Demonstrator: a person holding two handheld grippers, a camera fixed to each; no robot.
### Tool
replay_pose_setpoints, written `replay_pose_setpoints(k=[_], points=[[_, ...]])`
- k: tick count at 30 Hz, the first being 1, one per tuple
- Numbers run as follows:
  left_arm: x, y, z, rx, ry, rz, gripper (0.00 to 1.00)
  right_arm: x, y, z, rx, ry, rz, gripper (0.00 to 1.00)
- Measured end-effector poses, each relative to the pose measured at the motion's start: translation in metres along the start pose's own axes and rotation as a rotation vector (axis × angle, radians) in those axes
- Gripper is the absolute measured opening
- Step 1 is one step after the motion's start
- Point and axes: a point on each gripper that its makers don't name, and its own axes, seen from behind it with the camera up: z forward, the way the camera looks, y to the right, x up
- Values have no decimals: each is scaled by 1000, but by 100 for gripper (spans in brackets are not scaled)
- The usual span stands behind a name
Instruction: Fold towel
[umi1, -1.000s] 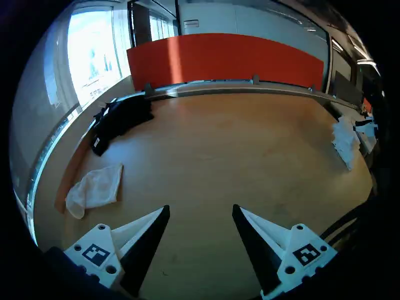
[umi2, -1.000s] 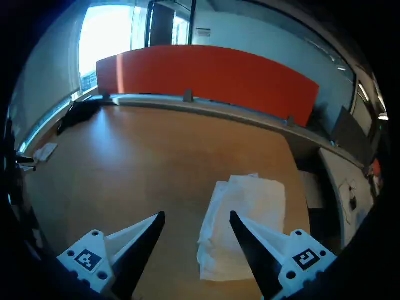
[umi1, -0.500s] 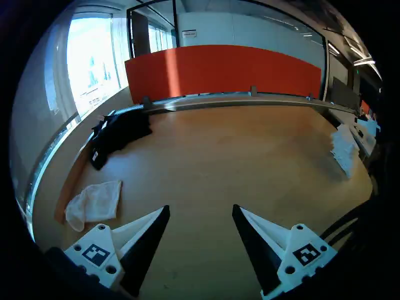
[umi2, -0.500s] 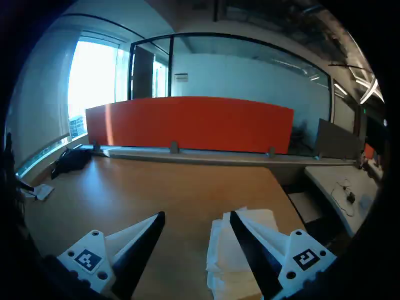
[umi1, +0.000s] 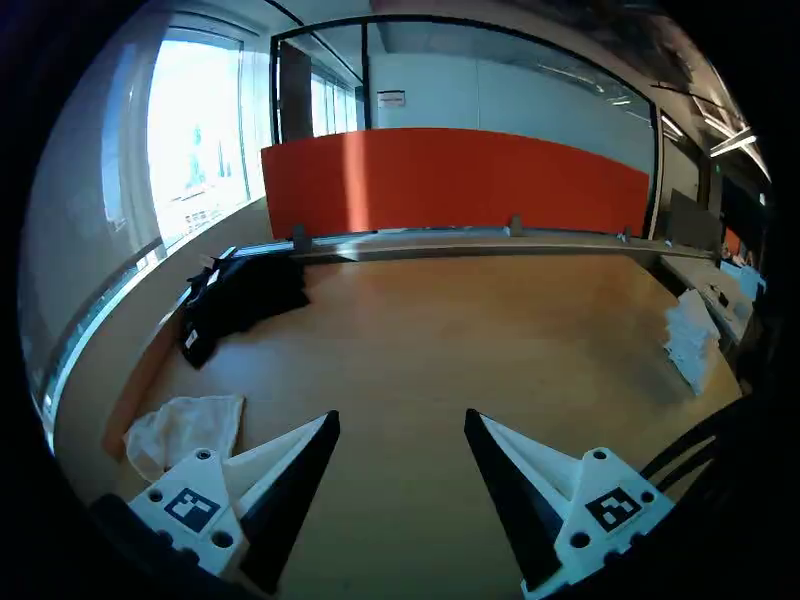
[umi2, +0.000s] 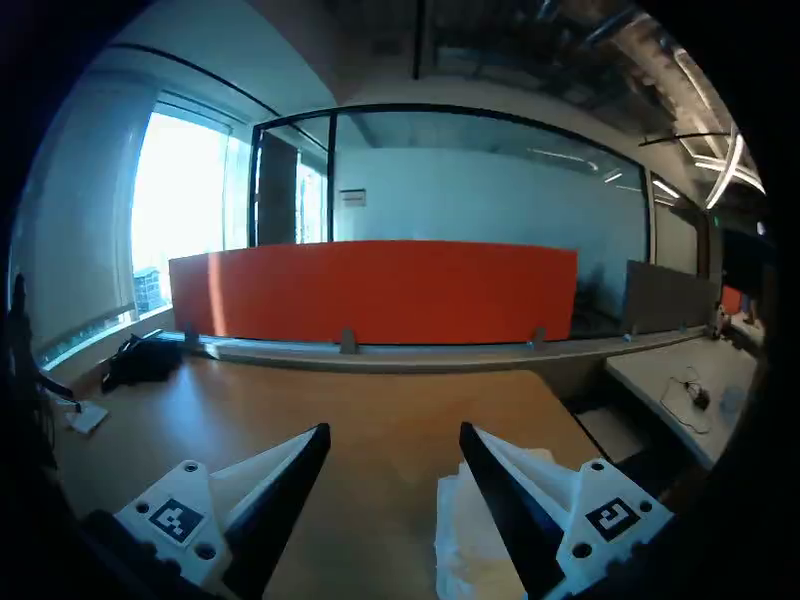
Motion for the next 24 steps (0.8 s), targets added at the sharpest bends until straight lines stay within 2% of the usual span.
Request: replay_pose_setpoints(k=[8, 14, 20, 24], points=[[35, -4, 5, -3, 116, -17, 93, 7, -24, 8, 3, 21, -20, 100], [62, -10, 2, 10, 209, -39, 93, 16, -44, 14, -5, 44, -22, 100], [89, -16, 0, 16, 291, -67, 93, 27, -68, 20, -3, 85, -11, 100], [102, -21, 4, 19, 329, -86, 92, 32, -83, 25, -3, 103, 1, 100]])
